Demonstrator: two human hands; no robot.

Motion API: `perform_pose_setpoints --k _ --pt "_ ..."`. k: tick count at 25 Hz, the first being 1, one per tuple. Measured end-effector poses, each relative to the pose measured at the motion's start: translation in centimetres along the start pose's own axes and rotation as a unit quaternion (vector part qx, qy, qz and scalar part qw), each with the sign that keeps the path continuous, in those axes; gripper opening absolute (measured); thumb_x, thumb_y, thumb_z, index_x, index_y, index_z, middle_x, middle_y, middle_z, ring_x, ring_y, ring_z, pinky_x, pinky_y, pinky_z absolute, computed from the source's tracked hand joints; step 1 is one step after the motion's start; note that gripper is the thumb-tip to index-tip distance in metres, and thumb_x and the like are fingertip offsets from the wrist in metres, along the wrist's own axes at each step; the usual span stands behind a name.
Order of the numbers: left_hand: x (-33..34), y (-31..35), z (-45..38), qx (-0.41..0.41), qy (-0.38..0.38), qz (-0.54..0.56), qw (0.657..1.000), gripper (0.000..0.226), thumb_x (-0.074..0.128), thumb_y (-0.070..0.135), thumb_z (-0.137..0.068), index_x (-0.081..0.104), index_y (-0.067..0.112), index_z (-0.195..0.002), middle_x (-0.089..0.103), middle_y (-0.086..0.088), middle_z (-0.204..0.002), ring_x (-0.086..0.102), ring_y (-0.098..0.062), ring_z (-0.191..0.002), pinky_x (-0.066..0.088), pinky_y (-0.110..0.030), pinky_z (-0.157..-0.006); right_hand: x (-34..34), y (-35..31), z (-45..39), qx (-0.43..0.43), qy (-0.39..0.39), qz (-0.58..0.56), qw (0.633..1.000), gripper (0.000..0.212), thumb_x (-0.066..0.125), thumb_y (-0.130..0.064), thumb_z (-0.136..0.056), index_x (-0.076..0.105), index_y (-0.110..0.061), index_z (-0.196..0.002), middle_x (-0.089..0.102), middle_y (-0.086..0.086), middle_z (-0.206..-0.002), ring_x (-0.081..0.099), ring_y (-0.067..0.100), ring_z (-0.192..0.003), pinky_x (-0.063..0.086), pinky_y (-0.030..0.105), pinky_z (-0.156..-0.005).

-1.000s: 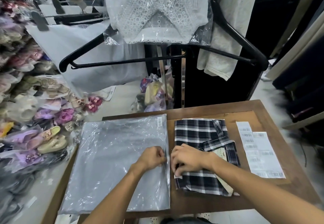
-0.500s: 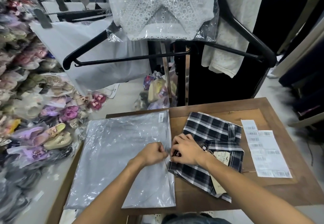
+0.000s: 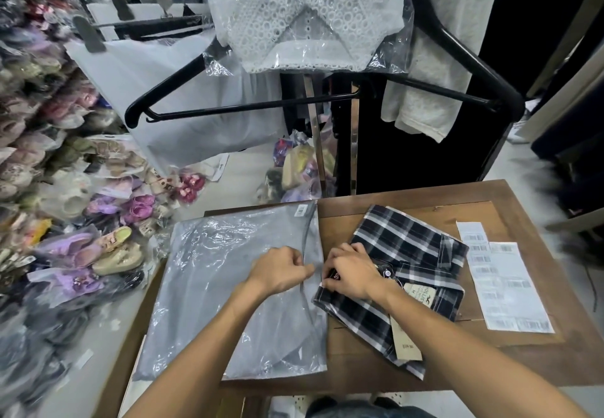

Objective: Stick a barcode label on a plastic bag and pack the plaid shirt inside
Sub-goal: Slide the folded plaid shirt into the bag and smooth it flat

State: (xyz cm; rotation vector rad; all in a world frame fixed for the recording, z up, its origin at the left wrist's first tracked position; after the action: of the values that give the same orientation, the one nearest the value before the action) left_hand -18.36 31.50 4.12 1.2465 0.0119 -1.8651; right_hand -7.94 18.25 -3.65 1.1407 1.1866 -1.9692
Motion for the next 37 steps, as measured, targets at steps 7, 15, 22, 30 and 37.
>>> perform_pose_setpoints --k 7,15,22,30,37 --pt "2.0 0.9 -0.5 0.052 -0.015 0.013 0.998 0.021 0.070 0.032 -0.079 0.068 0.012 -0.072 0.072 0.003 -0.073 0.064 -0.011 -0.070 0.052 -0.031 -0.071 -2.8 1.0 -3.0 0.089 0.064 -0.213 0.971 0.007 0.069 -0.047 -0.089 0.071 -0.041 -0.092 0.062 -0.022 -0.099 0.044 0.013 -0.115 0.027 0.038 -0.097" --pt "2.5 0.1 -0.2 0.073 -0.006 -0.006 0.997 0.020 0.070 0.033 -0.086 0.068 0.014 -0.077 0.066 0.008 -0.068 0.062 -0.009 -0.067 0.044 -0.026 -0.063 -2.3 1.5 -2.7 0.021 0.128 -0.087 0.988 0.035 0.060 -0.049 -0.095 0.069 -0.030 -0.122 0.061 -0.008 -0.132 0.046 0.017 -0.127 0.039 0.042 -0.107" --pt "3.1 0.2 0.2 0.096 -0.005 -0.031 0.995 0.019 0.063 0.034 -0.093 0.063 0.020 -0.081 0.075 -0.003 -0.080 0.069 -0.017 -0.076 0.051 -0.029 -0.070 1.2 4.6 2.7 -0.223 -0.044 0.155 0.961 0.075 0.025 -0.086 -0.090 0.031 -0.047 -0.154 0.008 0.000 -0.169 -0.007 0.028 -0.156 -0.011 0.054 -0.122" --pt "3.9 -0.2 0.0 0.109 -0.076 0.001 0.991 0.020 0.062 0.026 -0.094 0.065 0.008 -0.086 0.076 -0.008 -0.078 0.071 -0.019 -0.075 0.056 -0.035 -0.077 1.1 3.5 0.2 -0.071 -0.019 0.070 0.995 0.075 0.031 -0.088 -0.086 0.038 -0.049 -0.149 0.008 -0.010 -0.171 -0.010 0.017 -0.158 -0.016 0.046 -0.123" --pt "3.6 -0.9 -0.5 0.078 -0.048 0.004 0.996 0.015 0.062 0.032 -0.092 0.057 0.023 -0.083 0.071 0.000 -0.082 0.065 -0.018 -0.077 0.050 -0.032 -0.071 -0.4 0.7 1.5 -0.158 0.016 0.103 0.982 0.072 0.047 -0.078 -0.081 0.060 -0.031 -0.136 0.043 0.004 -0.158 0.031 0.029 -0.150 0.013 0.052 -0.124"
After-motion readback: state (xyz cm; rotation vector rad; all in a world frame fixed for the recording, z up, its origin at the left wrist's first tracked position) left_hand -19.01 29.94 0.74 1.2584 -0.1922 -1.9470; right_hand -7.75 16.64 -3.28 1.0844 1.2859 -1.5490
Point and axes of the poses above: each hand's wrist, its own z-axis away from the middle knuckle, its own x-axis out of the palm, y = z × x, the point moved 4 cm from there along -z, towards the middle knuckle
